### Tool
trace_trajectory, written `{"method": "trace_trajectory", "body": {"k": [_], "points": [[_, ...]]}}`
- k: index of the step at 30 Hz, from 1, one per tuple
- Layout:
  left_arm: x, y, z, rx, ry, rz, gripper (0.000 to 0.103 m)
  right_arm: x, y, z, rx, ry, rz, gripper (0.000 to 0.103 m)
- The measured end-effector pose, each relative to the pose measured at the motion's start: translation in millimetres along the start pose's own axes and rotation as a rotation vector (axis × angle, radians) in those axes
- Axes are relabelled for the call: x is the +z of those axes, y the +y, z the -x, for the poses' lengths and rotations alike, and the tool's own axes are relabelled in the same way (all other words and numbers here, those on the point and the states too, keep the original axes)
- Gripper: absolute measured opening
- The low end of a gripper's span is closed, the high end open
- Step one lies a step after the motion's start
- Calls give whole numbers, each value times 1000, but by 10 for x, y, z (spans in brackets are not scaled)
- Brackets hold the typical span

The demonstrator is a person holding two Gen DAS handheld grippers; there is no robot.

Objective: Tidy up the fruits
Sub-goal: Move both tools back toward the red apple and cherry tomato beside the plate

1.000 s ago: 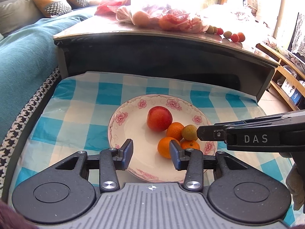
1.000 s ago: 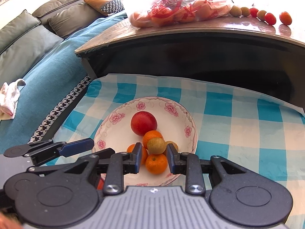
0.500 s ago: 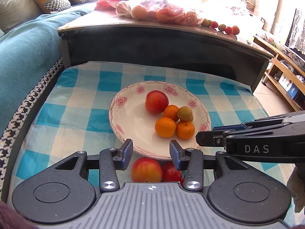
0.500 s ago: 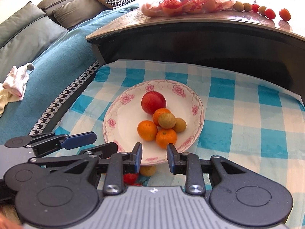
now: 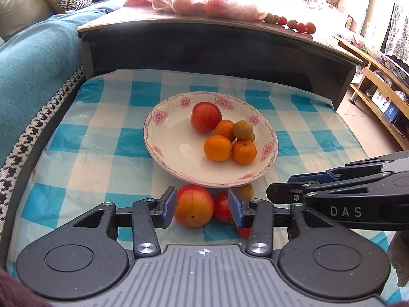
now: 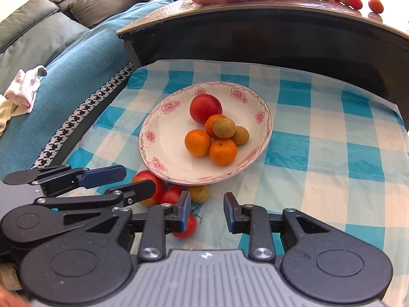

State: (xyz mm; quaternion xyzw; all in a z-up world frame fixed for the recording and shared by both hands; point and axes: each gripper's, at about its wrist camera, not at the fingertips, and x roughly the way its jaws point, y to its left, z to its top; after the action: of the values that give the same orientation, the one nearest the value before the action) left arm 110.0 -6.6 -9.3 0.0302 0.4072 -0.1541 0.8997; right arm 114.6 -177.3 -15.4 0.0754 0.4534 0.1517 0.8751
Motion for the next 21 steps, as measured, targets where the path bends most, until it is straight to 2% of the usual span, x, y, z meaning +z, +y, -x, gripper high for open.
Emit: {"method": "trace_trajectory", "body": {"k": [21], "points": [[-65,-20,67,62,-28,-19,56,-121,40,-113,-8,43,13,43]]}}
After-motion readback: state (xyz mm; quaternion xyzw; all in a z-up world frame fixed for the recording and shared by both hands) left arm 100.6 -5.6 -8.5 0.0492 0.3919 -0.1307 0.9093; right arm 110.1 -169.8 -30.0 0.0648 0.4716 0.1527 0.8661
